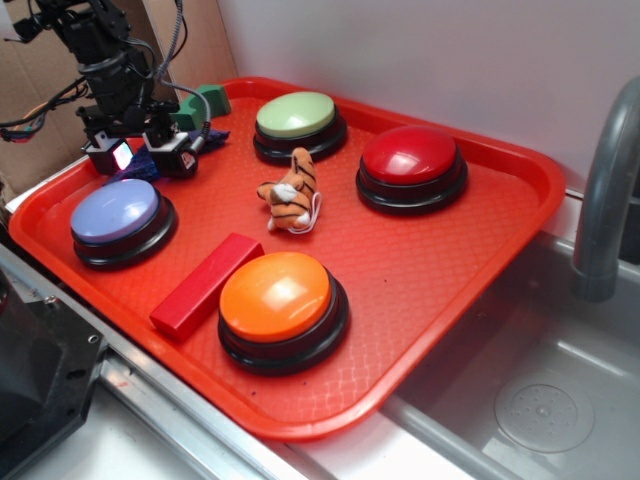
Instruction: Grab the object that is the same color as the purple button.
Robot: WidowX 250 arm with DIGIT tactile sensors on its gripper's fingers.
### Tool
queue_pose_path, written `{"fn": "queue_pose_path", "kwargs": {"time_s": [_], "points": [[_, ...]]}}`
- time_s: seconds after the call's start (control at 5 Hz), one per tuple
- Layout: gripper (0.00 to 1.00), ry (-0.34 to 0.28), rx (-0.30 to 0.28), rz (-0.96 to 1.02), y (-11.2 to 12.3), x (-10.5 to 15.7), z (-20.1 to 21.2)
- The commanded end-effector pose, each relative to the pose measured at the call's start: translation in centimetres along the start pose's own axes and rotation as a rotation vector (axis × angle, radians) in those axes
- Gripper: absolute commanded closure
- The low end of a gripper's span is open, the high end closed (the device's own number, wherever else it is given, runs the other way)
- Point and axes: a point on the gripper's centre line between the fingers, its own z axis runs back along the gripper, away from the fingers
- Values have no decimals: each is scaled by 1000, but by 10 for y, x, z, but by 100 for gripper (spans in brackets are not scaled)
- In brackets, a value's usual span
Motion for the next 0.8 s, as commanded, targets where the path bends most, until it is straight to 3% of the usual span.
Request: {"fn": "queue_pose_path", "kwargs": {"time_s": [0.0,0.4,0.6], "points": [[100,-13,-12,-17,4,1,0],[100,-19,111,24,0,3,11],[100,-47,153,-12,-11,2,37]]}}
